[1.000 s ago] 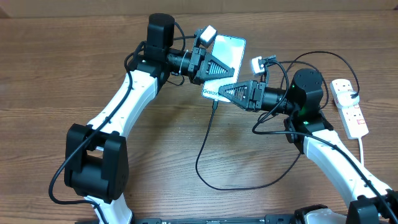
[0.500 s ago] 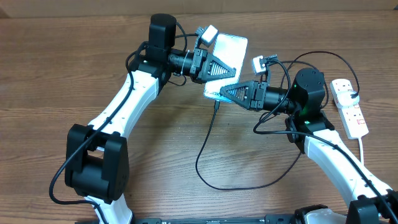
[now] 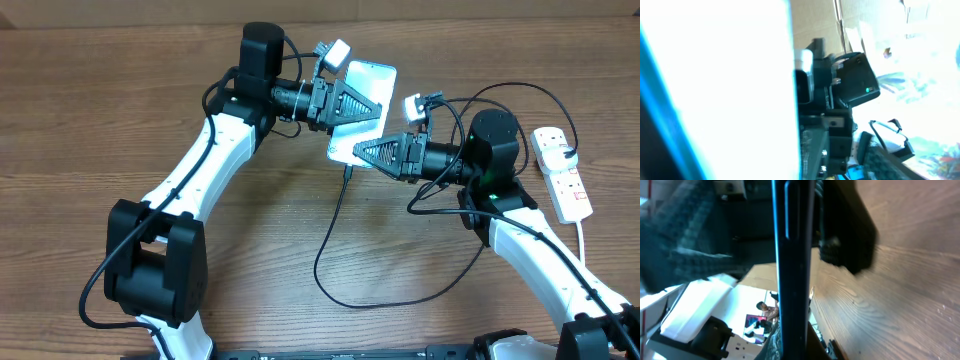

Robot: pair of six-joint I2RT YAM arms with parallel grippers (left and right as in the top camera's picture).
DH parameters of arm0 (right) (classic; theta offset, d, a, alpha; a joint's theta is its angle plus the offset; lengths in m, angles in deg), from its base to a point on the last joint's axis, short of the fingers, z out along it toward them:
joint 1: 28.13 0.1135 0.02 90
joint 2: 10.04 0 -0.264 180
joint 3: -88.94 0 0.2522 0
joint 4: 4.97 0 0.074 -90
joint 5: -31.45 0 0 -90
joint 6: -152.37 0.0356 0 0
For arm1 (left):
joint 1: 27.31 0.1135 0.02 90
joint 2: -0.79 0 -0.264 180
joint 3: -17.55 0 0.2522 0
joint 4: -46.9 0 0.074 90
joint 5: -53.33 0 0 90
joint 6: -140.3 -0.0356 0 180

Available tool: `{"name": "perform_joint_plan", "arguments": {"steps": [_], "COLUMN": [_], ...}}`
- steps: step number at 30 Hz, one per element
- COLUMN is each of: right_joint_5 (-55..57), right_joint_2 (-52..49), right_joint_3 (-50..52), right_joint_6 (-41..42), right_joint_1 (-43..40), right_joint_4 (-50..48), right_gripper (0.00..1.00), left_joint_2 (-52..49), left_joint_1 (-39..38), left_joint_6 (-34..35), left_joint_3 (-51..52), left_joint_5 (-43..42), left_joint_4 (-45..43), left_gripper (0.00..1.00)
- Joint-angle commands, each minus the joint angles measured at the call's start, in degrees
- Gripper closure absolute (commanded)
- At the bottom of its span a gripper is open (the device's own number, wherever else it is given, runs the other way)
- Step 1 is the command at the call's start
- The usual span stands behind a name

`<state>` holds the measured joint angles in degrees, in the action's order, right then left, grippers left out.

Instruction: Plug charger to phone and switch on socket

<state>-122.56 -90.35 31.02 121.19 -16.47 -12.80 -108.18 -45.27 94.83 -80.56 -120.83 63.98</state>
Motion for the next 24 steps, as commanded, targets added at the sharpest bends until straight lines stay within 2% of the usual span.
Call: {"name": "perform_joint_plan", "arguments": {"steps": [1,2,3,8,12,16,19,24], "right_joint_5": [0.7,1.3,1.9,4.2,6.1,13.4,20.4,28.0], "right_joint_2": [0.3,0.2,0.0,-0.1,-0.1,-0.1,-0.2,-1.4], "right_joint_3": [-1.0,-1.0,-1.0,-0.9,-0.9,-0.9,-0.9,-0.9], "right_joint_6": [-3.7,-5.4,-7.1,-12.0,-16.3,-19.7,-22.5,-24.4], "right_joint_1": [0.2,0.2,0.2,0.2,0.2,0.2,0.3,0.3], "right_joint_4": [2.9,6.0,9.0,15.3,20.5,29.0,35.1,39.4], "right_gripper": [0.96,0.96,0.96,0.96,0.96,0.96,0.96,0.96], "left_joint_2": [1.8,1.8,1.7,1.4,1.4,1.4,1.4,1.4], "left_joint_1": [1.9,2.7,3.4,4.9,6.2,7.2,7.3,7.3], "left_joint_6": [-1.3,-1.3,-1.8,-2.9,-8.8,-16.0,-16.9,-18.5], "left_joint_3": [0.0,0.0,0.0,0.0,0.0,0.0,0.0,0.0], "left_joint_5": [0.5,0.6,0.7,1.7,8.6,27.3,47.6,62.9], "left_joint_4": [-0.1,-0.1,-0.1,0.3,7.8,23.3,35.2,42.4], "left_gripper": [0.22,0.07,0.00,0.00,0.00,0.00,0.00,0.01]}}
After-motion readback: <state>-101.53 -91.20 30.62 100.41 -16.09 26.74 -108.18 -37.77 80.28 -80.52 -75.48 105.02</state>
